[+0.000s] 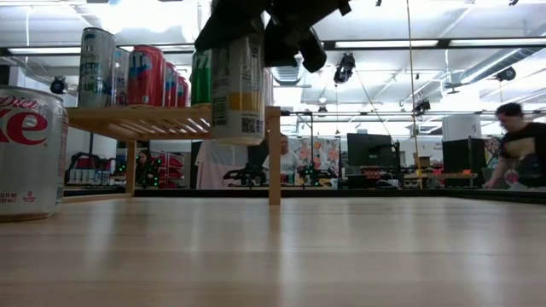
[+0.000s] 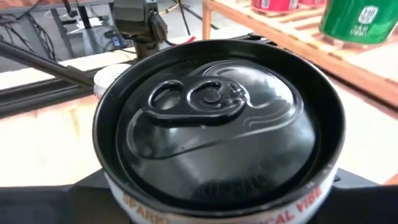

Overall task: Place canned beverage on shelf
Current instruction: Put the white and yellow soda can on the shelf aligned with the other white and yellow soda can

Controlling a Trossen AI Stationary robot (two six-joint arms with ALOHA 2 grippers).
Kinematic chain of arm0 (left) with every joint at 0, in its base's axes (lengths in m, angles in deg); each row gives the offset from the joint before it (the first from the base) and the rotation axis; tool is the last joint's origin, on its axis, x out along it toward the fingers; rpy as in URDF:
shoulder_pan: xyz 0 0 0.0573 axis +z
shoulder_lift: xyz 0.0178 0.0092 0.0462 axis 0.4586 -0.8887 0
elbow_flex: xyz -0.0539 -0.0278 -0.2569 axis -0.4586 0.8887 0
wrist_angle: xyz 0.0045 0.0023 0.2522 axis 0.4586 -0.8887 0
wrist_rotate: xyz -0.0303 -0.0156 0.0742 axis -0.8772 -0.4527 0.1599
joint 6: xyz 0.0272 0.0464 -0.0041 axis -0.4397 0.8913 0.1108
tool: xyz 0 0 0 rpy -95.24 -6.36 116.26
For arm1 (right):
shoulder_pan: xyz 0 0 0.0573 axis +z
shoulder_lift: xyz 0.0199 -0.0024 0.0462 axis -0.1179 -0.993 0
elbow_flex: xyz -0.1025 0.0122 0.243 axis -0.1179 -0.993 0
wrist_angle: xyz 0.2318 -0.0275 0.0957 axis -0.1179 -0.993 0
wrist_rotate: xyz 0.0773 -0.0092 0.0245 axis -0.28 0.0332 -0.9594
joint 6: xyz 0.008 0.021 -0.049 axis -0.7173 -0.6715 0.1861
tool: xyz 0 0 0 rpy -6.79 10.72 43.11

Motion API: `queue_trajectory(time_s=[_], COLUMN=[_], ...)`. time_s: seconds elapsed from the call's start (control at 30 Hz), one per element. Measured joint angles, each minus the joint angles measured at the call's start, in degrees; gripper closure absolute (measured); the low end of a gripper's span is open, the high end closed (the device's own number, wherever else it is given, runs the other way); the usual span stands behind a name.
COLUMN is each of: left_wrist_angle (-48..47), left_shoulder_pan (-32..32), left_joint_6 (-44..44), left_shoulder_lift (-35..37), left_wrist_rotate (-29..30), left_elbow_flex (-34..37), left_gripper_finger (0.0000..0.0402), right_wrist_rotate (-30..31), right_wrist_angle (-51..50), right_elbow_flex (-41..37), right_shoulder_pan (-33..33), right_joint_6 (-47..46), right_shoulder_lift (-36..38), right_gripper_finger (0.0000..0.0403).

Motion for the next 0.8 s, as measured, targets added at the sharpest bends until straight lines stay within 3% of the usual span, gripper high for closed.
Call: queue_trajectory(time_s=[0.13, 0.27, 0.8], left_wrist_angle=[-9.69, -13.75, -14.15], left_shoulder_pan=[3.95, 7.37, 9.27], left_joint_6=[-7.82, -9.84, -11.63], left_shoulder_lift=[0.83, 0.82, 0.78], left_wrist_rotate=[-6.38, -14.46, -12.73], left_elbow_flex=[0.56, 0.81, 1.89], left_gripper_finger=[0.0135, 0.0135, 0.0132], right_wrist_rotate=[0.44, -0.11, 0.1], right_wrist_angle=[0.17, 0.82, 0.66], right_elbow_flex=[0.24, 0.34, 0.34], right_shoulder_pan=[1.16, 2.47, 2.47], right_joint_6=[6.72, 8.62, 9.45], right_shoulder_lift=[0.0, 0.02, 0.04], right_gripper_finger=[0.0162, 0.0162, 0.0161])
